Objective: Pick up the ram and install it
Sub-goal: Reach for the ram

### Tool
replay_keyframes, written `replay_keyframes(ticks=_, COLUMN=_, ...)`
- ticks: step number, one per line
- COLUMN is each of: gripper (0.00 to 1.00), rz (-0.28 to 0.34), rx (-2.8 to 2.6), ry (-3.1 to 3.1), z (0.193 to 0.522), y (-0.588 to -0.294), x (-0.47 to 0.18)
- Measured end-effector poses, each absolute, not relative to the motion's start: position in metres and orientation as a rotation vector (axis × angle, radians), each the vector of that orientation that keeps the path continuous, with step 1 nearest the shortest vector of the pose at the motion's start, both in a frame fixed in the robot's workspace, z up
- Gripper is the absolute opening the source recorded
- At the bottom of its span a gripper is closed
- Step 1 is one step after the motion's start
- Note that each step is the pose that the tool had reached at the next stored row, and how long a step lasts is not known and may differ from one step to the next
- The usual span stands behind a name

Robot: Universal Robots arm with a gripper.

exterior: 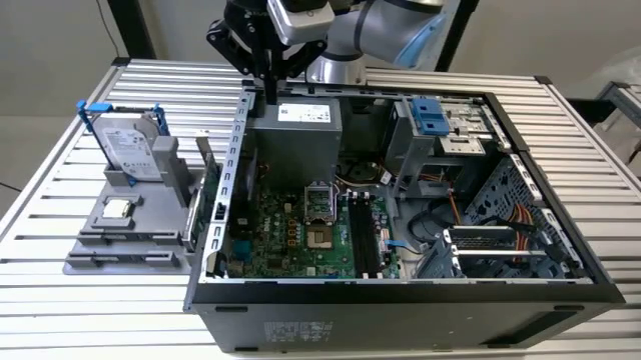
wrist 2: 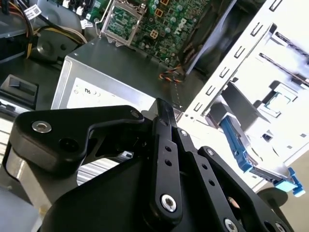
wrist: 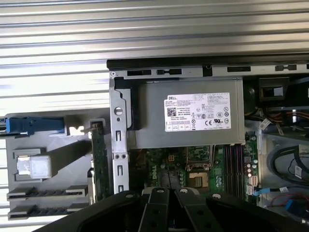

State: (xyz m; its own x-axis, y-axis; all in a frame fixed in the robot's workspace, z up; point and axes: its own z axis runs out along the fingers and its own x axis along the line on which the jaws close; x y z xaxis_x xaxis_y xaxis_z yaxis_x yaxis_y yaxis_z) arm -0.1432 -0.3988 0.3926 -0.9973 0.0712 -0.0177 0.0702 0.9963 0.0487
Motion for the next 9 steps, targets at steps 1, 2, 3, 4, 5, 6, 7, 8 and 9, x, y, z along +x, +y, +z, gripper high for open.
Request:
replay_keyframes(ticks=1, gripper=0.0, rz=0.075, rx=0.11, ry=3.119, z=0.3926, y=-0.3988, x=-0.144)
replay_keyframes(ticks=2, gripper=0.0, rz=0.075, rx=0.11, ry=3.119, z=0.3926, y=-0.3988, x=-0.1446)
replay_keyframes(ticks=3, gripper=0.0, rz=0.075, rx=0.11, ry=3.119, z=0.3926, y=-0.3988, x=-0.1454)
replay_keyframes(ticks=4, gripper=0.0, rz=0.075, rx=0.11, ry=3.119, z=0.3926, y=-0.3988, x=-0.1461)
replay_keyframes(ticks=5, gripper=0.0, rz=0.075, rx=0.11, ry=3.12, z=0.3926, y=-0.3988, x=-0.147)
replay_keyframes(ticks=6, gripper=0.0, rz=0.075, rx=0.11, ry=3.12, z=0.3926, y=-0.3988, x=-0.1482)
replay_keyframes(ticks=7, gripper=0.0, rz=0.075, rx=0.111, ry=3.12, z=0.3926, y=-0.3988, x=-0.1495)
replay_keyframes(ticks=8, gripper=0.0, rz=0.075, rx=0.111, ry=3.12, z=0.3926, y=-0.3988, x=-0.1509)
replay_keyframes(ticks=9, gripper=0.0, rz=0.075, rx=0.11, ry=3.119, z=0.3926, y=-0.3988, x=-0.1521)
